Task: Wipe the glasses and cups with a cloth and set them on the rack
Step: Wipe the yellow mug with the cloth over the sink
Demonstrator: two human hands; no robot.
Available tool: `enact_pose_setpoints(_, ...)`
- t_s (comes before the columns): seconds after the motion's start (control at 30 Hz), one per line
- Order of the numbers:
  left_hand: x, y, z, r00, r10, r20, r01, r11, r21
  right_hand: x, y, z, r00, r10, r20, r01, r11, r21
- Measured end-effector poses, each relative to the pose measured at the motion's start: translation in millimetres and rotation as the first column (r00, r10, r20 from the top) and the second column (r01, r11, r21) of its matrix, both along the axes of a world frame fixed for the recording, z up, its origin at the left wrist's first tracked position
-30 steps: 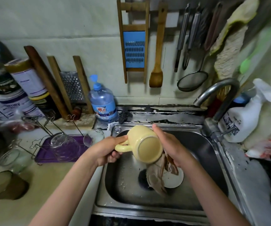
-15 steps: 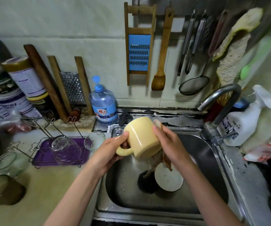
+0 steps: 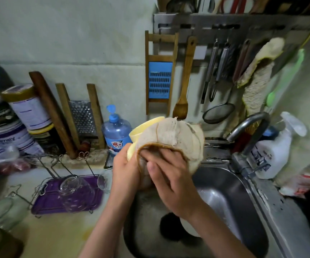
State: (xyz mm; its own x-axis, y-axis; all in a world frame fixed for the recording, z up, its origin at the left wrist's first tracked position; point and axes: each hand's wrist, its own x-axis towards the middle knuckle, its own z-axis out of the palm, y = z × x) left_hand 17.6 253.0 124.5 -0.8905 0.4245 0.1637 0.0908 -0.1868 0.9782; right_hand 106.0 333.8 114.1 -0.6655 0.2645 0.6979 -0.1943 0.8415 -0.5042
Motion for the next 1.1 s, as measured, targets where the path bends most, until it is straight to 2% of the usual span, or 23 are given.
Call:
enact_pose_setpoints(0.1, -2, -5, 6, 0.992, -0.06, -0.111, 0.064, 0.997, 0.032, -18, 19, 12, 0.991, -0.077, -0.107, 0.073, 0.996, -0.042)
enact_pose_setpoints(0.17, -1, -8, 10, 0.967, -0.097, -0.237, 0.104, 0.994, 0.015, -28, 28, 24, 0.995, -0.075, -0.073, 0.058, 0.975, -0.214)
enact_pose_setpoints(0.2, -2, -8, 12, 0.95, -0.101, -0.295, 0.103, 0.995, -0.009, -34, 34, 26, 0.998, -0.042, -0.047, 0.022, 0.931, -0.364)
enact_pose_setpoints(0.23, -1, -8, 15, 0.94, -0.096, -0.327, 0.094, 0.995, -0.022, -38, 37, 32, 0.999, 0.014, -0.032, -0.029, 0.844, -0.536)
enact_pose_setpoints(0.27, 0, -7, 17, 0.941, -0.088, -0.328, 0.085, 0.996, -0.022, -42, 42, 33, 0.999, 0.045, -0.026, -0.051, 0.742, -0.669)
enact_pose_setpoints(0.3, 1, -6, 20, 0.951, -0.087, -0.297, 0.09, 0.996, -0.005, -45, 44, 35, 0.999, 0.047, -0.005, -0.035, 0.674, -0.737)
enact_pose_setpoints(0.33, 1, -4, 21, 0.964, -0.089, -0.252, 0.097, 0.995, 0.022, -45, 43, 37, 0.998, 0.023, 0.052, 0.023, 0.669, -0.743)
enact_pose_setpoints(0.4, 1, -1, 20, 0.984, -0.076, -0.161, 0.088, 0.994, 0.07, -41, 33, 33, 0.982, -0.082, 0.171, 0.17, 0.785, -0.596)
enact_pose_setpoints(0.5, -4, 4, 16, 0.997, 0.002, -0.083, 0.002, 0.999, 0.049, -33, 3, 14, 0.982, -0.134, 0.134, 0.164, 0.954, -0.252)
enact_pose_setpoints(0.57, -11, 5, 16, 0.999, 0.031, -0.042, -0.031, 1.0, -0.004, -30, -4, -4, 0.979, -0.148, 0.139, 0.162, 0.982, -0.096)
enact_pose_setpoints(0.6, -14, 4, 16, 0.999, 0.021, -0.04, -0.022, 0.999, -0.032, -32, 0, -8, 0.981, -0.148, 0.124, 0.162, 0.981, -0.11)
enact_pose_setpoints(0.67, -14, 0, 17, 0.996, -0.033, -0.083, 0.027, 0.997, -0.076, -35, 10, -2, 0.989, -0.122, 0.082, 0.141, 0.941, -0.307)
enact_pose_setpoints(0.77, 1, -6, 18, 0.979, -0.135, -0.152, 0.123, 0.989, -0.087, -37, 24, 26, 0.989, -0.129, 0.067, 0.143, 0.786, -0.602)
enact_pose_setpoints(0.87, 8, -8, 27, 0.983, -0.141, -0.12, 0.135, 0.989, -0.059, -35, 33, 47, 0.994, 0.032, 0.1, 0.06, 0.606, -0.793)
enact_pose_setpoints(0.9, 10, -8, 30, 0.989, -0.126, -0.081, 0.123, 0.991, -0.045, -34, 34, 49, 0.991, 0.065, 0.118, 0.059, 0.577, -0.815)
enact_pose_setpoints(0.93, 11, -8, 33, 0.993, -0.111, -0.039, 0.11, 0.993, -0.03, -32, 33, 49, 0.985, 0.064, 0.161, 0.09, 0.605, -0.791)
enact_pose_setpoints(1.0, 9, -8, 36, 0.997, -0.082, 0.011, 0.082, 0.996, -0.019, -26, 25, 43, 0.971, -0.023, 0.239, 0.175, 0.747, -0.641)
enact_pose_setpoints(1.1, 5, -8, 38, 0.996, -0.073, 0.043, 0.073, 0.997, -0.008, -18, 4, 26, 0.975, -0.127, 0.184, 0.19, 0.905, -0.38)
